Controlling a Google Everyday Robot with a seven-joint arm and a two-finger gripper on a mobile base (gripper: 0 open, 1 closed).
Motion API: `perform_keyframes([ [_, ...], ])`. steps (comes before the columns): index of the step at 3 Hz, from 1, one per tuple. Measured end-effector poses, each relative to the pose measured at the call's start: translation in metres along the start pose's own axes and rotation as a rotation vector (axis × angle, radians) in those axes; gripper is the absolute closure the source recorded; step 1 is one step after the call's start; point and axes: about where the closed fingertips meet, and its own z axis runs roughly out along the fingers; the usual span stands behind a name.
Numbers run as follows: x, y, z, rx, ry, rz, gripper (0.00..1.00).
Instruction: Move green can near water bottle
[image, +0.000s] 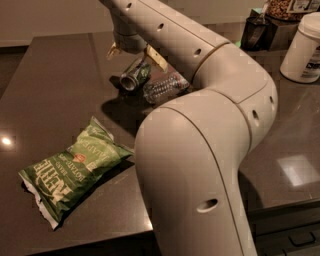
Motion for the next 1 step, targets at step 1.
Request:
perform_keyframes([
  [1,0.0000,0.0000,0.0000,0.000,0.000,0.000,0.00],
])
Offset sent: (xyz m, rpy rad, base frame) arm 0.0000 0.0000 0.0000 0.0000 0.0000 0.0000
